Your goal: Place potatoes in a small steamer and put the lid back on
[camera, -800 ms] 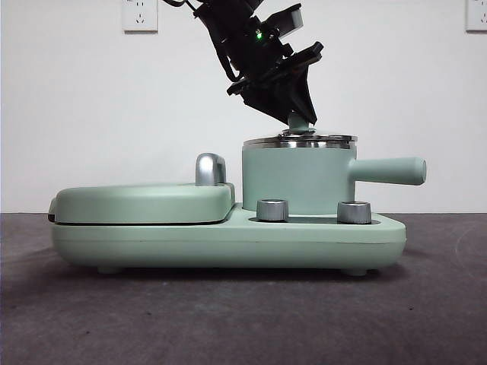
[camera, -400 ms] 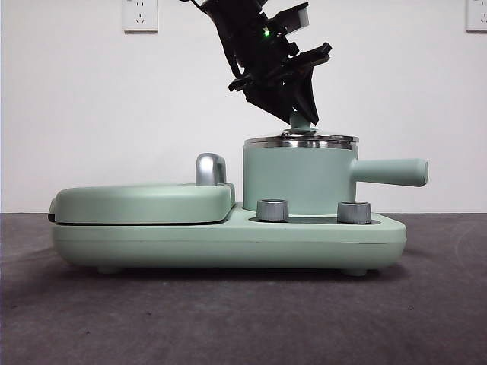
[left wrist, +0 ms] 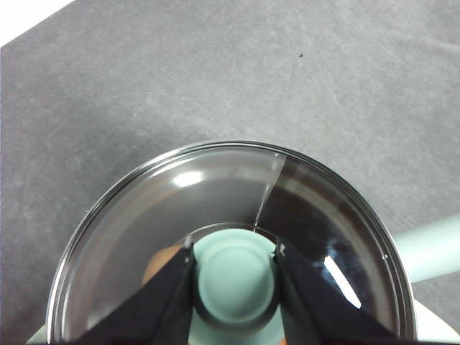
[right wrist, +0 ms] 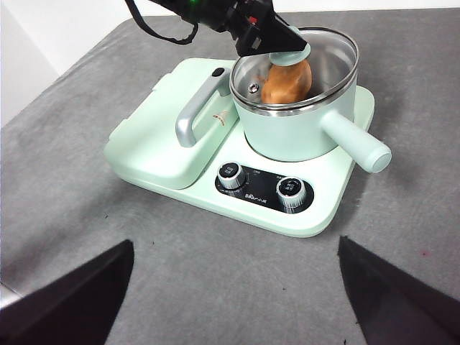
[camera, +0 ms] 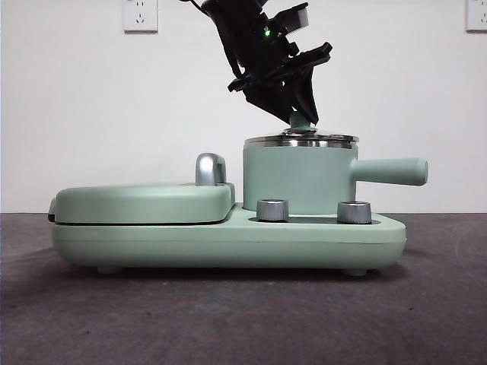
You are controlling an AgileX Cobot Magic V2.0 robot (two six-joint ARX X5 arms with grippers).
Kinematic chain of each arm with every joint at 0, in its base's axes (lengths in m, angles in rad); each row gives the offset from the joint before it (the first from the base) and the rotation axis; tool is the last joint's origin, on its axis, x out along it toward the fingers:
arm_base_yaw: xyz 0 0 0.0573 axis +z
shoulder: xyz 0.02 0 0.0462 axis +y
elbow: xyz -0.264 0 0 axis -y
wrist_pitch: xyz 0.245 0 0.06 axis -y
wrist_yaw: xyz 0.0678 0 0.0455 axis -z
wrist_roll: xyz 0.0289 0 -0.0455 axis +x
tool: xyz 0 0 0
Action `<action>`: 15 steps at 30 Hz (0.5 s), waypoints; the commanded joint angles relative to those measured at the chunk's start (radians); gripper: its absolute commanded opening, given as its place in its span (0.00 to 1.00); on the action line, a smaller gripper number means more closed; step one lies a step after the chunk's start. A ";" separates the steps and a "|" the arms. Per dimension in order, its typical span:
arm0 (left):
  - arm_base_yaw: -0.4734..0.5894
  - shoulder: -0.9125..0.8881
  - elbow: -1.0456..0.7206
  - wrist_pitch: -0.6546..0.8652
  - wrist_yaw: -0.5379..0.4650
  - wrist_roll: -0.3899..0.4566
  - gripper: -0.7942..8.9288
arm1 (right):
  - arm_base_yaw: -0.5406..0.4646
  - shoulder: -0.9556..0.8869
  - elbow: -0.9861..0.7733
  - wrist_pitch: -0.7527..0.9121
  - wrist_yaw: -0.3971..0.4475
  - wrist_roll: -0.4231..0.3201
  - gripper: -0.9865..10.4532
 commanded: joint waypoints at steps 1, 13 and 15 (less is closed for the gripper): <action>-0.008 -0.007 0.034 0.033 -0.015 -0.015 0.10 | 0.007 0.002 0.006 0.011 0.005 0.011 0.48; -0.008 -0.013 0.034 -0.021 -0.018 -0.045 0.10 | 0.007 0.002 0.006 0.012 0.013 0.011 0.48; -0.010 -0.013 0.034 -0.037 -0.018 -0.045 0.10 | 0.007 0.002 0.006 0.012 0.024 0.011 0.48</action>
